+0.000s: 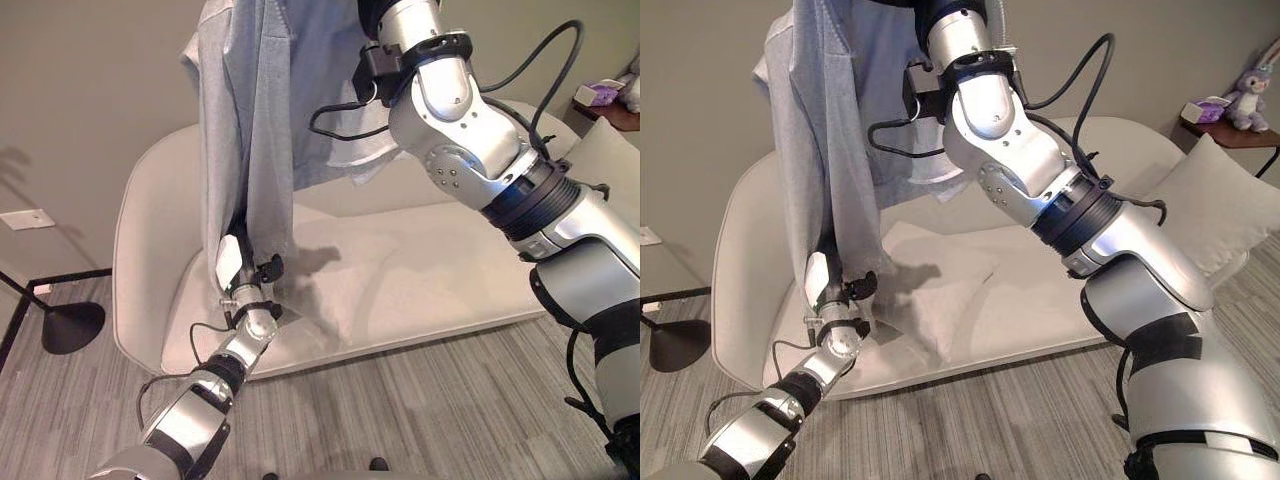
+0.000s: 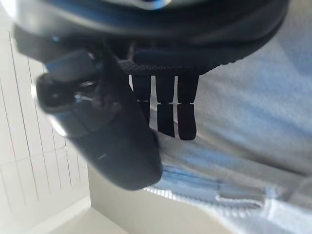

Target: Hang the clothes on the sofa on the clothes rack.

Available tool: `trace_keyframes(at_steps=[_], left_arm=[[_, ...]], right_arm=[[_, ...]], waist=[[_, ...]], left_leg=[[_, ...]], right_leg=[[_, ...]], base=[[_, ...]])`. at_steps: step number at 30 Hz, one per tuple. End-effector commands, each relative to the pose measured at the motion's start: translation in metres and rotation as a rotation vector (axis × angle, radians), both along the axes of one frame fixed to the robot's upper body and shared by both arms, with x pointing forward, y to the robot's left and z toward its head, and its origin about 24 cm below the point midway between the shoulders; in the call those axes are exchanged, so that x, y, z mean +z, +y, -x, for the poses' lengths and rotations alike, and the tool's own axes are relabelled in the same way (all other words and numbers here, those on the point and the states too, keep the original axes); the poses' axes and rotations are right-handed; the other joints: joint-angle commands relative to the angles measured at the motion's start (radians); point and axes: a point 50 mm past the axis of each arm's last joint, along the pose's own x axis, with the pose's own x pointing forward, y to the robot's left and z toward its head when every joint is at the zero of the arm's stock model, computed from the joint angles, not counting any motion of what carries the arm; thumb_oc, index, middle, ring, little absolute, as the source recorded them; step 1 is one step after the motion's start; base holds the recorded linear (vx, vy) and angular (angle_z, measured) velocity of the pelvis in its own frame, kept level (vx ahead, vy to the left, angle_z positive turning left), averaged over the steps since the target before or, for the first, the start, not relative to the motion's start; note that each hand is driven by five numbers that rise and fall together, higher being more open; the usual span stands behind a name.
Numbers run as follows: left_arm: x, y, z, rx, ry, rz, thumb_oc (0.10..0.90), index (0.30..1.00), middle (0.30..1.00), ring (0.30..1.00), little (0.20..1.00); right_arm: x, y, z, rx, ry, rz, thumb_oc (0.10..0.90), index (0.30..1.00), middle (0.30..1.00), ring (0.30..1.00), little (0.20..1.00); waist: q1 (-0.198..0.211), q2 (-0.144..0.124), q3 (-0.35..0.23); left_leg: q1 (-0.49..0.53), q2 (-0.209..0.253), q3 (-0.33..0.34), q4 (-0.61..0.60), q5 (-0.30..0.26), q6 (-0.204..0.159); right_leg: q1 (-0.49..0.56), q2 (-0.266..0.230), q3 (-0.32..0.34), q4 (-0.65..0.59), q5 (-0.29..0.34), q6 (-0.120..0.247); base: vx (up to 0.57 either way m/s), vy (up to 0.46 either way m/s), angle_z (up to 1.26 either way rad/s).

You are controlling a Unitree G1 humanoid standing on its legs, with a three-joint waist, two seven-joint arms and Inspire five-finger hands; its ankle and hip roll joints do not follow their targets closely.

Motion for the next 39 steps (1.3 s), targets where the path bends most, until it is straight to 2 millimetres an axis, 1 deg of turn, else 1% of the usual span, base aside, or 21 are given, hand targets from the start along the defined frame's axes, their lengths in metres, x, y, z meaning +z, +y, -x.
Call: trace_keyframes(at_steps=[1, 4, 8, 9, 10, 11, 14, 16, 19, 23, 24, 27, 28, 29, 30, 31, 32, 33, 37, 38, 39], left_arm=[[-0.046, 0.086, 0.045, 0.305, 0.277, -0.151, 0.8, 0.9, 0.9, 0.9, 0.9], [-0.05, 0.094, 0.05, 0.361, 0.301, -0.138, 0.8, 0.9, 0.9, 0.9, 0.9], [-0.056, 0.103, 0.059, 0.445, 0.34, -0.079, 0.8, 0.9, 0.9, 0.9, 0.9], [-0.056, 0.11, 0.06, 0.487, 0.353, -0.049, 0.8, 0.9, 0.9, 0.9, 0.9], [-0.056, 0.11, 0.06, 0.487, 0.352, -0.049, 0.758, 0.836, 0.836, 0.836, 0.836], [-0.058, 0.117, 0.064, 0.538, 0.372, 0.007, 0.4, 0.3, 0.3, 0.3, 0.3], [-0.059, 0.119, 0.064, 0.544, 0.381, 0.062, 0.4, 0.3, 0.3, 0.3, 0.3], [-0.062, 0.119, 0.067, 0.537, 0.386, 0.109, 0.4, 0.3, 0.3, 0.3, 0.3], [-0.065, 0.114, 0.068, 0.509, 0.384, 0.133, 0.4, 0.3, 0.3, 0.3, 0.3], [-0.065, 0.114, 0.068, 0.509, 0.385, 0.133, 0.4, 0.3, 0.3, 0.3, 0.3], [-0.062, 0.108, 0.065, 0.462, 0.351, 0.16, 0.4, 0.3, 0.3, 0.3, 0.3], [-0.054, 0.114, 0.062, 0.456, 0.299, 0.153, 0.4, 0.3, 0.3, 0.3, 0.3], [-0.041, 0.124, 0.06, 0.456, 0.222, 0.138, 0.4, 0.3, 0.3, 0.3, 0.3], [-0.03, 0.133, 0.059, 0.467, 0.16, 0.123, 0.4, 0.3, 0.3, 0.3, 0.3], [-0.018, 0.143, 0.061, 0.481, 0.098, 0.104, 0.4, 0.3, 0.3, 0.3, 0.3], [-0.006, 0.153, 0.064, 0.49, 0.042, 0.072, 0.4, 0.3, 0.3, 0.3, 0.3], [-0.006, 0.153, 0.064, 0.491, 0.042, 0.072, 0.4, 0.3, 0.3, 0.3, 0.3], [0.027, 0.172, 0.068, 0.508, -0.109, 0.003, 0.4, 0.3, 0.3, 0.3, 0.3], [0.088, 0.202, 0.094, 0.547, -0.353, -0.169, 0.4, 0.3, 0.3, 0.3, 0.3], [0.099, 0.206, 0.097, 0.562, -0.395, -0.194, 0.4, 0.3, 0.3, 0.3, 0.3], [0.1, 0.207, 0.1, 0.564, -0.393, -0.203, 0.4, 0.3, 0.3, 0.3, 0.3]], right_arm=[[0.157, -0.033, 0.115, 0.099, -0.698, -0.389, 0.4, 0.3, 0.3, 0.3, 0.3], [0.157, -0.031, 0.119, 0.11, -0.719, -0.385, 0.4, 0.3, 0.3, 0.3, 0.3], [0.157, -0.028, 0.123, 0.132, -0.739, -0.382, 0.4, 0.3, 0.3, 0.3, 0.3], [0.156, -0.023, 0.124, 0.144, -0.741, -0.374, 0.4, 0.3, 0.3, 0.3, 0.3], [0.156, -0.023, 0.124, 0.144, -0.741, -0.374, 0.4, 0.3, 0.3, 0.3, 0.3], [0.155, -0.02, 0.125, 0.16, -0.742, -0.371, 0.4, 0.3, 0.3, 0.3, 0.3], [0.155, -0.019, 0.126, 0.171, -0.745, -0.372, 0.4, 0.3, 0.3, 0.3, 0.3], [0.158, -0.024, 0.127, 0.148, -0.75, -0.377, 0.4, 0.3, 0.3, 0.3, 0.3], [0.164, -0.032, 0.127, 0.118, -0.759, -0.394, 0.4, 0.3, 0.3, 0.3, 0.3], [0.164, -0.032, 0.127, 0.119, -0.759, -0.393, 0.4, 0.3, 0.3, 0.3, 0.3], [0.17, -0.045, 0.127, 0.066, -0.768, -0.412, 0.4, 0.3, 0.3, 0.3, 0.3], [0.172, -0.053, 0.126, 0.038, -0.77, -0.417, 0.4, 0.3, 0.3, 0.3, 0.3], [0.173, -0.064, 0.125, -0.001, -0.774, -0.417, 0.4, 0.3, 0.3, 0.3, 0.3], [0.173, -0.07, 0.125, -0.028, -0.775, -0.414, 0.4, 0.3, 0.3, 0.3, 0.3], [0.173, -0.076, 0.124, -0.053, -0.777, -0.407, 0.4, 0.3, 0.3, 0.3, 0.3], [0.172, -0.082, 0.122, -0.074, -0.774, -0.403, 0.4, 0.3, 0.3, 0.3, 0.3], [0.172, -0.082, 0.122, -0.073, -0.774, -0.404, 0.4, 0.3, 0.3, 0.3, 0.3], [0.169, -0.098, 0.12, -0.132, -0.777, -0.386, 0.4, 0.3, 0.3, 0.3, 0.3], [0.148, -0.13, 0.11, -0.256, -0.756, -0.36, 0.4, 0.3, 0.3, 0.3, 0.3], [0.144, -0.135, 0.107, -0.275, -0.748, -0.354, 0.4, 0.3, 0.3, 0.3, 0.3], [0.141, -0.136, 0.106, -0.276, -0.744, -0.361, 0.4, 0.3, 0.3, 0.3, 0.3]], waist=[[0.029, -0.131, -0.12], [0.027, -0.138, -0.116], [0.019, -0.14, -0.119], [0.012, -0.142, -0.122], [0.012, -0.142, -0.121], [0.005, -0.143, -0.123], [-0.002, -0.142, -0.125], [-0.002, -0.14, -0.128], [0.001, -0.139, -0.128], [0.001, -0.139, -0.127], [0.014, -0.137, -0.128], [0.02, -0.135, -0.13], [0.03, -0.135, -0.127], [0.04, -0.132, -0.126], [0.047, -0.135, -0.123], [0.052, -0.135, -0.124], [0.051, -0.137, -0.123], [0.074, -0.134, -0.113], [0.112, -0.131, -0.098], [0.12, -0.131, -0.093], [0.116, -0.137, -0.096]], left_leg=[[0.04, 0.046, -0.025, 0.003, -0.08, -0.033], [0.036, 0.044, -0.024, 0.003, -0.071, -0.033], [0.044, 0.051, -0.014, 0.003, -0.082, -0.036], [0.046, 0.053, -0.006, 0.003, -0.083, -0.038], [0.046, 0.054, -0.005, 0.003, -0.083, -0.038], [0.048, 0.056, 0.005, 0.003, -0.084, -0.039], [0.05, 0.057, 0.012, 0.003, -0.084, -0.04], [0.051, 0.057, 0.015, 0.003, -0.086, -0.04], [0.049, 0.057, 0.011, 0.003, -0.086, -0.038], [0.049, 0.057, 0.01, 0.003, -0.086, -0.038], [0.037, 0.051, -0.006, 0.003, -0.076, -0.035], [0.036, 0.049, -0.015, 0.003, -0.085, -0.034], [0.026, 0.044, -0.025, 0.003, -0.076, -0.033], [0.028, 0.045, -0.03, 0.003, -0.085, -0.032], [0.018, 0.04, -0.036, 0.003, -0.074, -0.03], [0.02, 0.04, -0.039, 0.003, -0.084, -0.03], [0.016, 0.037, -0.041, 0.003, -0.075, -0.03], [0.007, 0.034, -0.05, 0.003, -0.076, -0.027], [0.0, 0.023, -0.072, 0.003, -0.091, -0.018], [-0.003, 0.02, -0.077, 0.003, -0.092, -0.017], [-0.002, 0.02, -0.077, 0.003, -0.092, -0.016]], right_leg=[[0.032, -0.126, -0.018, 0.011, 0.052, 0.058], [0.026, -0.128, -0.016, 0.013, 0.06, 0.056], [0.023, -0.122, -0.008, 0.013, 0.053, 0.056], [0.017, -0.119, 0.001, 0.014, 0.054, 0.055], [0.017, -0.119, 0.002, 0.014, 0.054, 0.055], [0.01, -0.115, 0.013, 0.014, 0.054, 0.054], [0.006, -0.113, 0.023, 0.015, 0.055, 0.054], [0.006, -0.111, 0.024, 0.014, 0.056, 0.054], [0.01, -0.113, 0.021, 0.013, 0.054, 0.054], [0.01, -0.113, 0.021, 0.013, 0.054, 0.054], [0.013, -0.121, 0.003, 0.011, 0.061, 0.054], [0.023, -0.121, -0.01, 0.009, 0.052, 0.057], [0.023, -0.127, -0.021, 0.008, 0.059, 0.058], [0.028, -0.127, -0.027, 0.007, 0.051, 0.06], [0.026, -0.133, -0.034, 0.006, 0.059, 0.06], [0.032, -0.133, -0.041, 0.007, 0.05, 0.063], [0.029, -0.136, -0.041, 0.006, 0.059, 0.062], [0.03, -0.141, -0.053, 0.007, 0.061, 0.065], [0.044, -0.15, -0.074, 0.008, 0.053, 0.072], [0.044, -0.153, -0.077, 0.008, 0.054, 0.073], [0.045, -0.153, -0.078, 0.008, 0.054, 0.074]], base=[[0.0, 0.0, 0.0], [0.01, -0.002, 0.0], [0.03, -0.007, -0.04], [0.01, -0.01, -0.07], [0.02, -0.016, -0.09], [0.01, -0.005, -0.07], [0.01, 0.0, -0.12], [0.02, 0.001, -0.11], [0.0, 0.001, -0.02], [0.0, 0.0, 0.0], [0.0, 0.0, 0.0], [-0.01, 0.013, 0.14], [0.03, 0.016, 0.17], [-0.04, 0.027, 0.12], [0.03, 0.023, 0.1], [-0.04, 0.02, 0.12], [0.0, 0.041, 0.16], [-0.04, 0.051, 0.15], [0.01, 0.065, 0.13], [-0.02, 0.051, 0.09], [0.0, 0.018, 0.21]])
